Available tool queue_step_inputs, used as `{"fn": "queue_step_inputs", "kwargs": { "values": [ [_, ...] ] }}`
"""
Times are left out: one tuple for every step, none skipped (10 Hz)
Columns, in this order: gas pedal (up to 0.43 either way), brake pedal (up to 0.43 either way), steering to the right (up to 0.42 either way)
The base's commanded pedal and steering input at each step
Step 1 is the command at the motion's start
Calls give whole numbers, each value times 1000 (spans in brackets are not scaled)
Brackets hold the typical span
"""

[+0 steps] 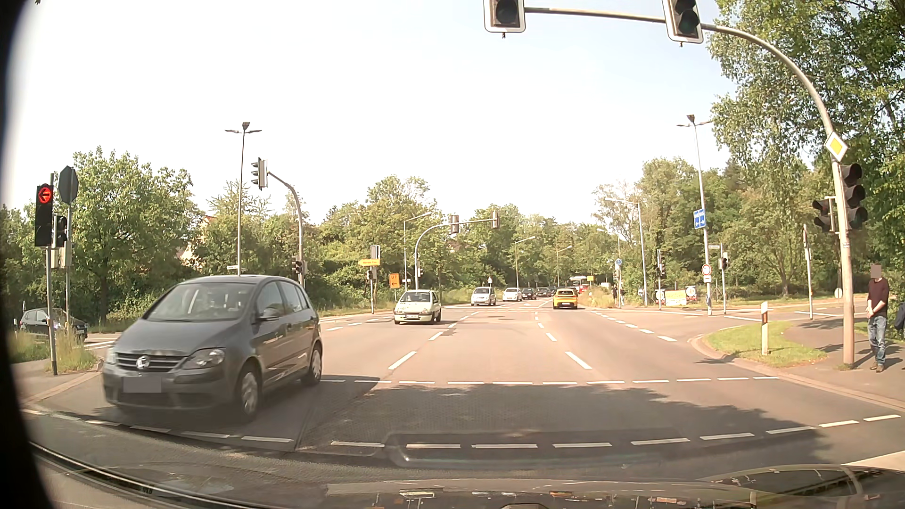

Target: Follow the waypoints while adhering to traffic rules and regulations

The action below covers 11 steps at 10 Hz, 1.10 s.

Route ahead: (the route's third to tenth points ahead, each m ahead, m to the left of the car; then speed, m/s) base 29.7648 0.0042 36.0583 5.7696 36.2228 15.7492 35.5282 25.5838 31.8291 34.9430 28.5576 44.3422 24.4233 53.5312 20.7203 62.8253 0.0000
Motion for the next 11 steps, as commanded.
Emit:
{"fn": "queue_step_inputs", "kwargs": {
  "values": [
    [0,226,-3],
    [0,232,-3],
    [0,226,-3],
    [0,226,-3],
    [0,226,-3],
    [0,226,-3],
    [0,226,-3],
    [0,226,-3],
    [0,226,-3],
    [0,226,-3],
    [0,226,-3]
  ]
}}
